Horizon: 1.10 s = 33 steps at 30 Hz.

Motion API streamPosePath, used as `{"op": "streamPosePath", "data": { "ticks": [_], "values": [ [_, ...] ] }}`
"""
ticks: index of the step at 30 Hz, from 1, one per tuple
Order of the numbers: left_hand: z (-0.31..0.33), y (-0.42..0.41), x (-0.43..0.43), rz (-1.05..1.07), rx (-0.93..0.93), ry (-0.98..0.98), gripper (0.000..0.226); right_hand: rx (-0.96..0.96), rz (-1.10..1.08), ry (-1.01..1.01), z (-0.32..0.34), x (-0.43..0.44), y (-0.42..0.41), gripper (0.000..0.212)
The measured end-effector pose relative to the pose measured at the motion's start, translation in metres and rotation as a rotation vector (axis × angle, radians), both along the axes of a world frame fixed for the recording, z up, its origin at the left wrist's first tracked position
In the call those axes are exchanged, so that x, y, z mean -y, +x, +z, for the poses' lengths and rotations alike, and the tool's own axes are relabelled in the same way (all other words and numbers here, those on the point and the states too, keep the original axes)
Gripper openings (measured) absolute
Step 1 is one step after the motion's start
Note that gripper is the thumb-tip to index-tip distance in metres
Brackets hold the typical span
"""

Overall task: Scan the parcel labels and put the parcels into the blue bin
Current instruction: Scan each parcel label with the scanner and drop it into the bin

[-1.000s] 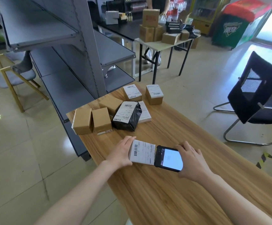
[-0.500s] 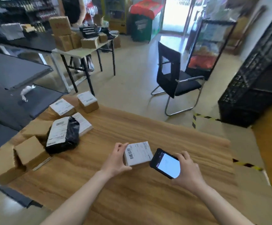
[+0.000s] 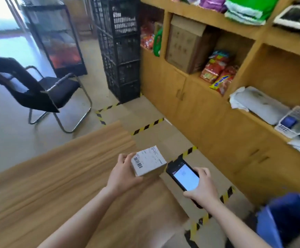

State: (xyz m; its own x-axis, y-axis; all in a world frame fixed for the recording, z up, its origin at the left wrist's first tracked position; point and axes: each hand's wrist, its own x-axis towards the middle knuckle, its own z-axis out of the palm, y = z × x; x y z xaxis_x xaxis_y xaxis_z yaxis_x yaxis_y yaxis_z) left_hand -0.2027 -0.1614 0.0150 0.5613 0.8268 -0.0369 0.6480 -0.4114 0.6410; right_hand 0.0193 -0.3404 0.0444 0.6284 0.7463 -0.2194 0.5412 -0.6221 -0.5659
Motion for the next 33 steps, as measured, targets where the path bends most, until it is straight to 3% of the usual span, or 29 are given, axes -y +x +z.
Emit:
{"op": "streamPosePath", "data": {
  "ticks": [14,21,24,29,33],
  "values": [
    [0.004,0.368,0.174,-0.637,-0.075,-0.073,0.099,-0.008,-0.662,-0.050,-0.012,0.275,0.197,0.091],
    [-0.020,0.493,0.288,-1.007,-0.187,-0.033,0.093,-0.092,-1.046,-0.002,-0.026,0.402,0.215,0.091],
    [-0.040,0.541,0.332,-1.154,-0.216,-0.054,0.093,-0.131,-1.212,0.062,-0.042,0.441,0.214,0.082],
    [-0.080,0.609,0.403,-1.342,-0.340,-0.041,0.094,-0.233,-1.406,-0.012,-0.070,0.481,0.231,0.060],
    [-0.110,0.662,0.443,-1.514,-0.438,0.035,0.093,-0.279,-1.645,0.038,-0.087,0.491,0.262,0.079]
  ]
}}
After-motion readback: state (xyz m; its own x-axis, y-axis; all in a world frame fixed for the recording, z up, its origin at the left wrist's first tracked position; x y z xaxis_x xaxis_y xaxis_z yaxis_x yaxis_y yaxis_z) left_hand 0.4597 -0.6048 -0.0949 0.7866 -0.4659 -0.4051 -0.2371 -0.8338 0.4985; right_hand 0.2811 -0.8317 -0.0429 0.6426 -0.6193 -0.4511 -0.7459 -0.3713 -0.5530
